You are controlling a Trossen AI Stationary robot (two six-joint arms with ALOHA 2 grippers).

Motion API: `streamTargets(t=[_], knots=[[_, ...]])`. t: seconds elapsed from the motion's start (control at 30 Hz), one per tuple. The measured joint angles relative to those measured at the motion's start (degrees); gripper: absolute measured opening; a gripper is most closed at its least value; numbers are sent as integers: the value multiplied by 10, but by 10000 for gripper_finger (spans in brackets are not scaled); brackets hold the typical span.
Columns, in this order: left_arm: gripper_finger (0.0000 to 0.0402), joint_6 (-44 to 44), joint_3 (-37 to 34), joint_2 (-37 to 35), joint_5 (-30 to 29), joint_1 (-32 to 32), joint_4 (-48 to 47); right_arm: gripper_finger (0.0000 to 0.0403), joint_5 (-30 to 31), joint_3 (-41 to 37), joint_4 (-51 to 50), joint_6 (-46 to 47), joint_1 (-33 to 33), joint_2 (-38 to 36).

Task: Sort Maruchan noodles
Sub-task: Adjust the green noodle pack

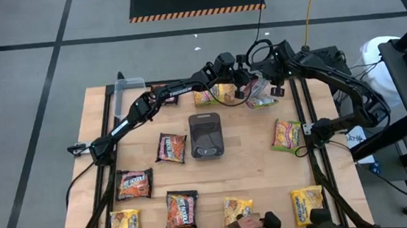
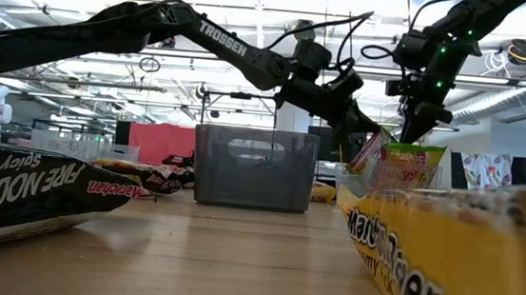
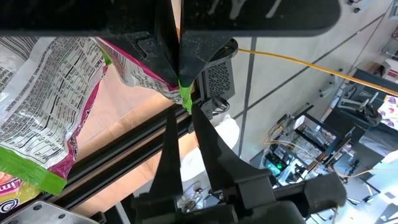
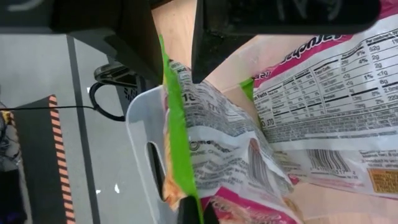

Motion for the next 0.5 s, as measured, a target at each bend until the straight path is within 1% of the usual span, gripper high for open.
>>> streamTargets(t=[0.23, 0.37, 0.5], knots=[[1, 0, 0, 0, 0, 0, 0, 77, 1, 0, 7, 1, 0, 17], [1, 0, 0, 0, 0, 0, 0, 77, 18, 0, 28, 2, 0, 25], [1, 0, 0, 0, 0, 0, 0, 77, 23, 0, 33, 10, 0, 34]])
